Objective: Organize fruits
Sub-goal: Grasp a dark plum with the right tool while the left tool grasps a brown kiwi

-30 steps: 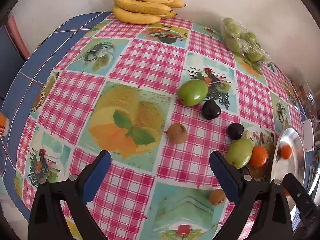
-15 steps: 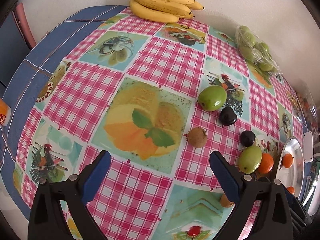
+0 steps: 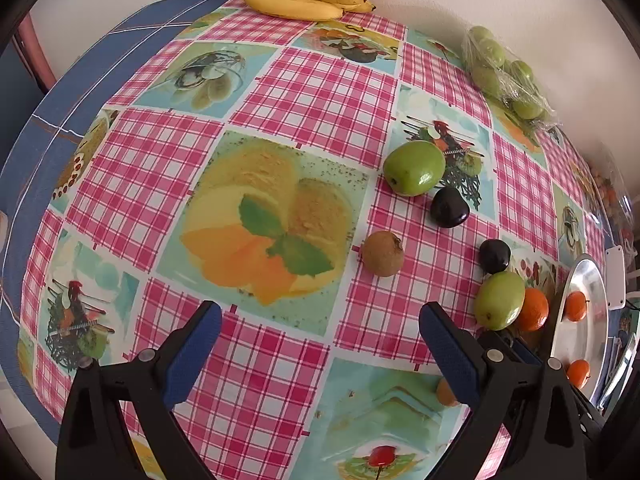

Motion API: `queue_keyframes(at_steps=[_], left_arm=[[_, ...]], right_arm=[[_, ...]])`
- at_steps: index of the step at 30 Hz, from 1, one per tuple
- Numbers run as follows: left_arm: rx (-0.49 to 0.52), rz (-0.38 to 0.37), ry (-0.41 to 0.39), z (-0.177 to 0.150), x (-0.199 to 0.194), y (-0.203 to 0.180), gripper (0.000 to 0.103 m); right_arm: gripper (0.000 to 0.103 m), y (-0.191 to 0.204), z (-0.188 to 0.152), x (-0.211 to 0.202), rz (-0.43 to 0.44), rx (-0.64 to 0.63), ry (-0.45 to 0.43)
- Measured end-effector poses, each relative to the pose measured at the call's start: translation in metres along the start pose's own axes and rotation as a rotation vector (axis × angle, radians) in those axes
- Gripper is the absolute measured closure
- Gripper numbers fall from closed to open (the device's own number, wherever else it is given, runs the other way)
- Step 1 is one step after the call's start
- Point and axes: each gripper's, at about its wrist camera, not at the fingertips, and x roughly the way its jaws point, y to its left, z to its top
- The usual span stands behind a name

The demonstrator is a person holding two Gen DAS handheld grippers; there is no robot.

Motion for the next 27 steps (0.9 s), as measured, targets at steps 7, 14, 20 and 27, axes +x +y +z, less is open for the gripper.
queue_keyframes(at_steps=[7,14,20,27], left_arm=[[0.008,-0.009,0.000,-0.002,-0.001,-0.005,0.004],[0.039,-0.027,0.016,-0.006,-0.001,-0.017,0.004],[0.061,-0.076,0.042,-0.012,0.001,-0.033,0.004],[0.118,-0.131,0.068,-0.021,0.002,-0.053,0.010]], right_arm=[[0.071,-0.001,0.002,0.001,-0.018,0.008,-0.011],[0.074,-0.009,-0.001,-0.003,0.009,0.039,-0.015],[0.074,-0.014,-0.007,-0.015,0.027,0.048,-0.001],[0.074,-0.022,-0.018,-0.025,0.010,0.015,0.022]])
